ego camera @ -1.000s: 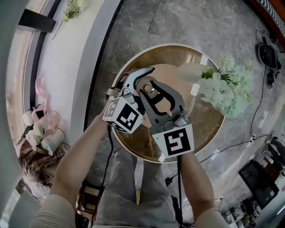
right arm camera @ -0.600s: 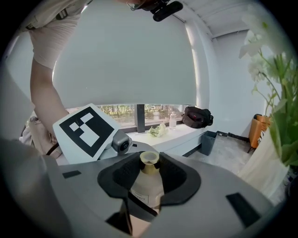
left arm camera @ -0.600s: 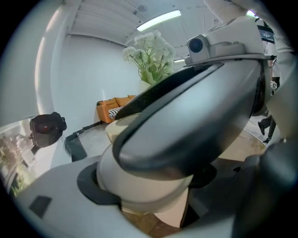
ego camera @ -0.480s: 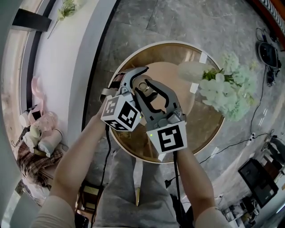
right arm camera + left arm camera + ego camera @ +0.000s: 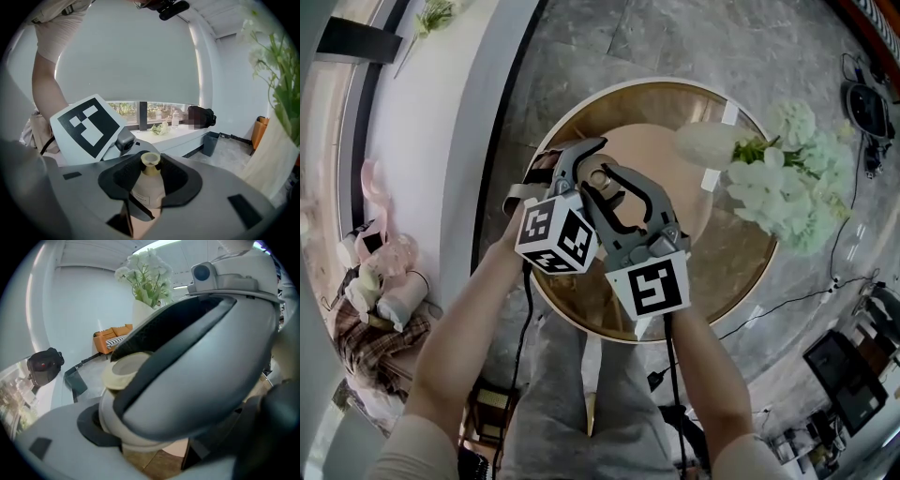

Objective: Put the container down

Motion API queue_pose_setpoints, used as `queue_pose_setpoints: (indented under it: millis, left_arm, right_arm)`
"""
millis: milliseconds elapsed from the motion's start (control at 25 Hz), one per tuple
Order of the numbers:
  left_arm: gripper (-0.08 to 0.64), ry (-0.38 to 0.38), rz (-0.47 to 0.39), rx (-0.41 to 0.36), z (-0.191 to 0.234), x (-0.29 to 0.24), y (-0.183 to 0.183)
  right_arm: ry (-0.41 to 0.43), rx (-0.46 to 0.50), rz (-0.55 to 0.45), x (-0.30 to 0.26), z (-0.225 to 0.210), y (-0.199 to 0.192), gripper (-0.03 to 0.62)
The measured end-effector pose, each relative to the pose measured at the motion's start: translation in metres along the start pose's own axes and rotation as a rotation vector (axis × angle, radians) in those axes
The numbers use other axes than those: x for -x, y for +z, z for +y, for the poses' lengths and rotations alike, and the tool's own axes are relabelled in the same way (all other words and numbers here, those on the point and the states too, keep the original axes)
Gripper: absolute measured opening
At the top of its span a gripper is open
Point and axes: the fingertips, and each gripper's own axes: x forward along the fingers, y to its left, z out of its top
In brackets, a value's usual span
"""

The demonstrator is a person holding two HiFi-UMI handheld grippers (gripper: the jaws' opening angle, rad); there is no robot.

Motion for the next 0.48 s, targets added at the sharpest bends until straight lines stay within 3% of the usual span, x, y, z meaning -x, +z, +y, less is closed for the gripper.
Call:
queue_pose_setpoints:
  millis: [480]
  left_arm:
    - [0.376, -0.007, 0.073, -0.05, -0.01, -0.005, -0.02]
  right_arm:
    - [0.021, -0.011, 0.017, -0.004, 0.012, -0.021, 0.131]
